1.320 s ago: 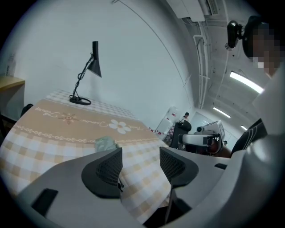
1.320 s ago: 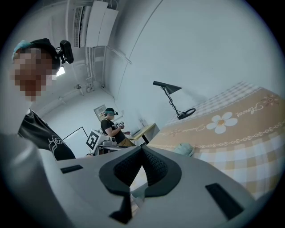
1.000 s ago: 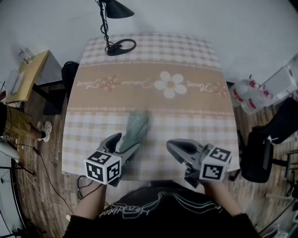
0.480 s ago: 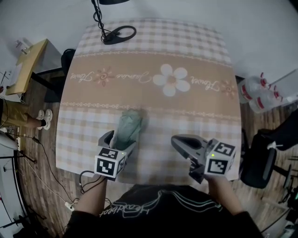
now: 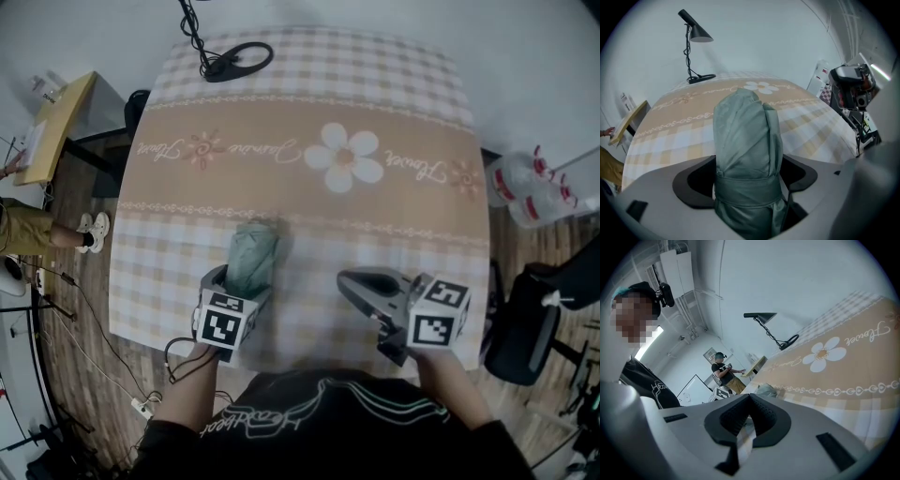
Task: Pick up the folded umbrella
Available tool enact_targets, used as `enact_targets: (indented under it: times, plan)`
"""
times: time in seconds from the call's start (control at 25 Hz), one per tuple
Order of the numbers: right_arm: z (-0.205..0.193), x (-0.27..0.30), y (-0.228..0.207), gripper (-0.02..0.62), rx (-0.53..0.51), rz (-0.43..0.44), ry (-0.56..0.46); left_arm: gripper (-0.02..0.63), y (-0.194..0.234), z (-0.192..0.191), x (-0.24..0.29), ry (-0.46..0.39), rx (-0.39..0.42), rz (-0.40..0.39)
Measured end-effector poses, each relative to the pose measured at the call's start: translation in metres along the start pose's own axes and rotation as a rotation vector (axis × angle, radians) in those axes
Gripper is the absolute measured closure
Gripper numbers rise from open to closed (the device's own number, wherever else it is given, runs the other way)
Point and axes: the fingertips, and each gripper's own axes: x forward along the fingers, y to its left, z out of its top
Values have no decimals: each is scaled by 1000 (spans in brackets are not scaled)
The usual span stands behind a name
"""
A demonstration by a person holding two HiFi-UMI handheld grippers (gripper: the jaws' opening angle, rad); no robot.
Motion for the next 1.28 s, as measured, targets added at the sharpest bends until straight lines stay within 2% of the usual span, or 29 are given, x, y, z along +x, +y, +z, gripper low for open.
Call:
enact_targets:
  times: [0.32, 0.52, 0.88, 1.28]
  plan:
    - [-9, -7, -8, 583, 31, 3, 12, 206, 1, -1, 1, 15, -9, -13]
    - [-19, -5, -14, 583, 47, 14, 31, 213, 4, 1, 0, -10, -24, 6]
    - [-37, 2, -26, 583, 87, 22, 80, 320, -4, 4, -3, -21, 2, 17]
    - [-58, 29, -14, 584, 104, 59, 135, 341, -9, 5, -4, -42, 28, 23]
